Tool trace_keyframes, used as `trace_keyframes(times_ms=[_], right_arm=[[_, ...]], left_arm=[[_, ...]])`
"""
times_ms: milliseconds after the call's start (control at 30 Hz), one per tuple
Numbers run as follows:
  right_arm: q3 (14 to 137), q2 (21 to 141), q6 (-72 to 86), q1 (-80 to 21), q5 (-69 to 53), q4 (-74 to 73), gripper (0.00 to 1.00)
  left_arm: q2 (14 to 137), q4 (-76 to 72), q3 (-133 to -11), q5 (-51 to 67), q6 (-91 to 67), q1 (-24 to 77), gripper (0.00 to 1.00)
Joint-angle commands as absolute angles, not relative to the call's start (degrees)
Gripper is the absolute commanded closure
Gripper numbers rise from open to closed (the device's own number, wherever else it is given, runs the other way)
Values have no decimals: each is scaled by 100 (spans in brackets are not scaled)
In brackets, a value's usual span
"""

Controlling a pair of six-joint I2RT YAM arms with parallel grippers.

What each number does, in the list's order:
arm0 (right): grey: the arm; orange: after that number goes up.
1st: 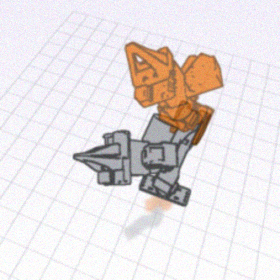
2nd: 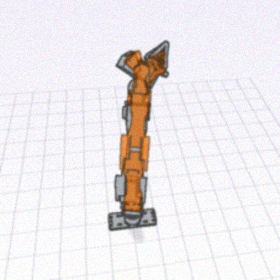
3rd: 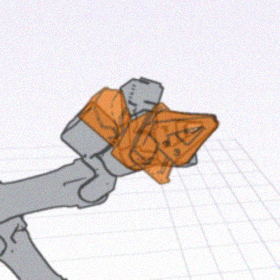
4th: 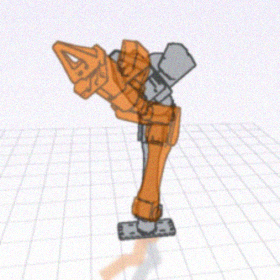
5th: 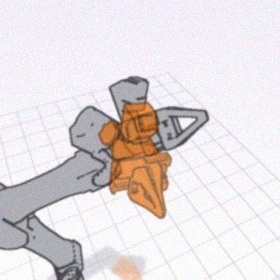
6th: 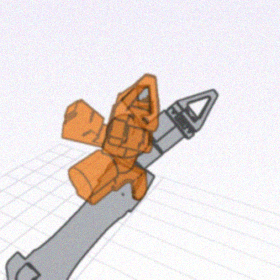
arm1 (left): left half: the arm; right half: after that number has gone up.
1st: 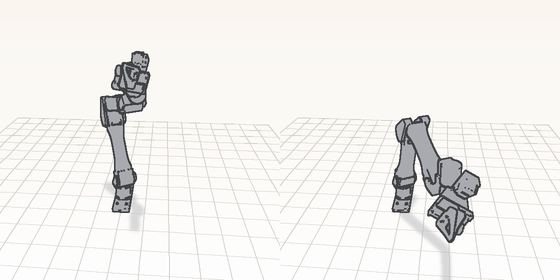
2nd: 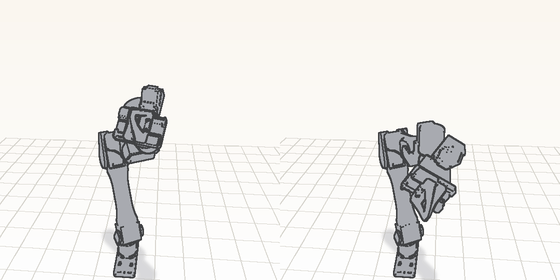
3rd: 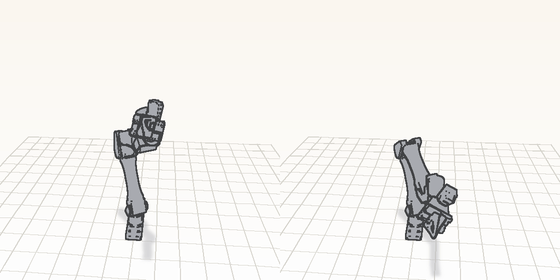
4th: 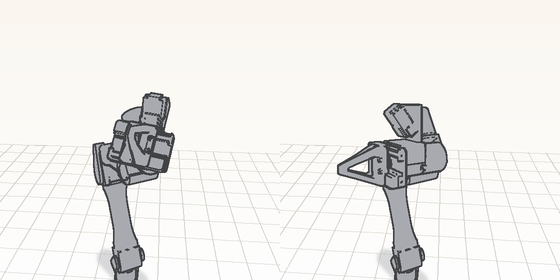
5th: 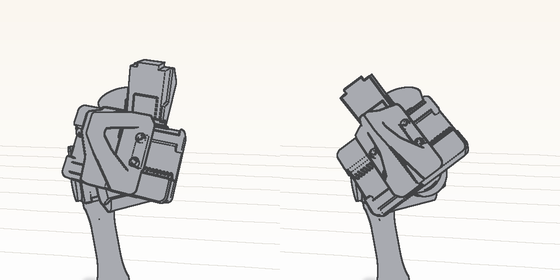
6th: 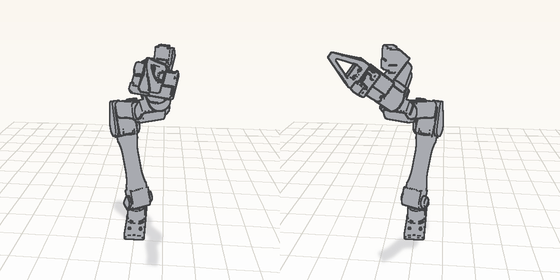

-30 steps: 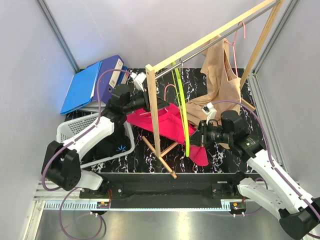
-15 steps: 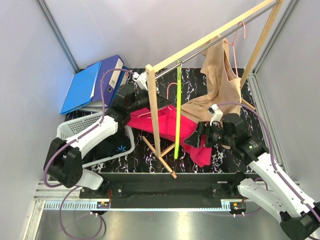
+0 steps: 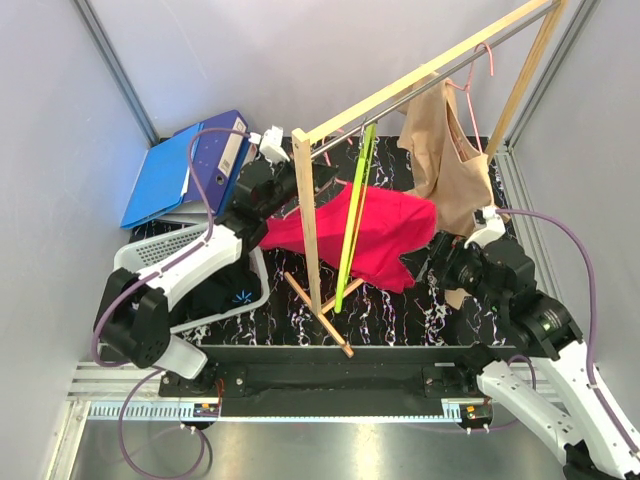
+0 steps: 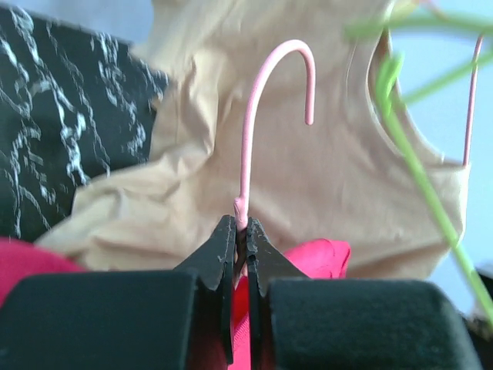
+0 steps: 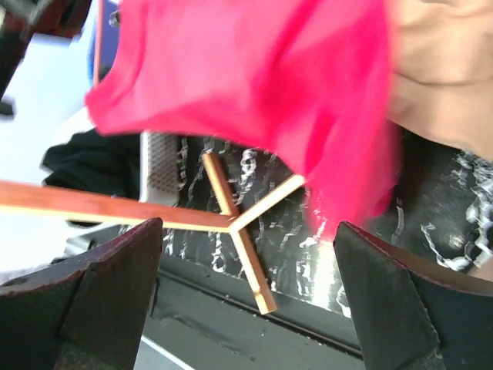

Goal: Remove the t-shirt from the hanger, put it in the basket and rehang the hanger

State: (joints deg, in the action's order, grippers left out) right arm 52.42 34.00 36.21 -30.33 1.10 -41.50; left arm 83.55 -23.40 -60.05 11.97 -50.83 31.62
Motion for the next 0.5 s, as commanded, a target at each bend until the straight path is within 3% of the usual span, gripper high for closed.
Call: trace_keyframes(times_ms=[0,133,467], right_arm=[[5125,3690,3331,-3032,-1189,-2967,0],[4913,4523,3515,-3041,-2073,-1857,0],[4641,6441,3305,-3041,-2601,1307,3]], left_arm=[[8507,-3102,-6811,528,-4905,3138,100],[8806,-3409,-7101,176,-4965,3094,100],[10132,-5563,-7610,-35,-6661,3085,100]])
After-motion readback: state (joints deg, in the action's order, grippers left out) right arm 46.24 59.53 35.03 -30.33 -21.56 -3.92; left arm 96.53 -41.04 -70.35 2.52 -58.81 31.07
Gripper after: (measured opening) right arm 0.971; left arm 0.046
